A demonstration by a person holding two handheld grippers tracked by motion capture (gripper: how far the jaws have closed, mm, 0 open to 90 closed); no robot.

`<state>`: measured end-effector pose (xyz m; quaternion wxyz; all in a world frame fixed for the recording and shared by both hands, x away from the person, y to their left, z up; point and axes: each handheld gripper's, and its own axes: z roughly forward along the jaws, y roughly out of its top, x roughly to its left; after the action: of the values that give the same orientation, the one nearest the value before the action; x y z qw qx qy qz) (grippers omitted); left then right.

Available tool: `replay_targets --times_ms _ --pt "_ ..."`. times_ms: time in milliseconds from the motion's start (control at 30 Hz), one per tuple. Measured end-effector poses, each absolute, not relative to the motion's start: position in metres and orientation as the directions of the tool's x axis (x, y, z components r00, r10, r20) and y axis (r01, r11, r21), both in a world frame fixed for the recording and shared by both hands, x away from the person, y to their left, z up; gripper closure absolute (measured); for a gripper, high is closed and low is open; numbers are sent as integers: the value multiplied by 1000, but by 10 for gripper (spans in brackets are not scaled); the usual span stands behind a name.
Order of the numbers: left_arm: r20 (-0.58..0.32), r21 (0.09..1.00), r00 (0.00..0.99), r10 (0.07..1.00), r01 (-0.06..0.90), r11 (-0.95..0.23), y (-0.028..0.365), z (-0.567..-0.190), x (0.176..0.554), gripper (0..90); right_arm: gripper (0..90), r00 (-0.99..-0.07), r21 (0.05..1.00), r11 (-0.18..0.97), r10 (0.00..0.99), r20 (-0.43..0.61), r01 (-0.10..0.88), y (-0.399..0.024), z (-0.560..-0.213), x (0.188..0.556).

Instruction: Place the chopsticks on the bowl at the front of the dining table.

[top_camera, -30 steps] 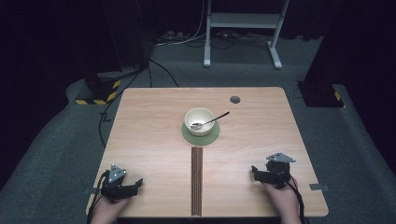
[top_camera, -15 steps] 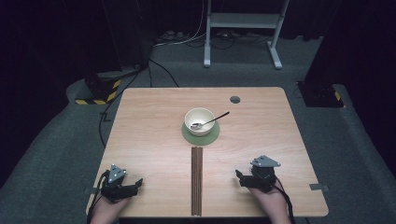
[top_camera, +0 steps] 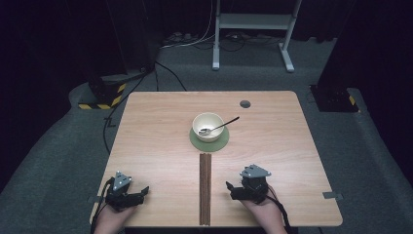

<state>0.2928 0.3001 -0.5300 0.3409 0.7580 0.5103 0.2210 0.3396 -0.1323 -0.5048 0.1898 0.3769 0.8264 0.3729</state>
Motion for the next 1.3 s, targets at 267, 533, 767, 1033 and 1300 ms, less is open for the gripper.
replay_targets --times_ms 267,533,767,1033,1300 --pt "-13 742 380 925 624 -246 300 -530 293 184 104 -676 760 454 737 -28 464 -110 -504 340" --pt "-5 736 392 920 624 -262 301 -529 293 186 97 -654 746 436 757 -2 503 -88 -506 354" --pt "-8 736 406 914 621 -269 302 -529 293 187 122 -642 718 424 766 41 552 -78 -497 369" --pt "-15 742 418 908 613 -270 301 -530 294 186 307 -650 698 466 760 0 544 -63 -498 371" --pt "-14 742 420 907 613 -272 301 -530 294 186 562 -662 708 478 749 -21 519 -56 -504 365"
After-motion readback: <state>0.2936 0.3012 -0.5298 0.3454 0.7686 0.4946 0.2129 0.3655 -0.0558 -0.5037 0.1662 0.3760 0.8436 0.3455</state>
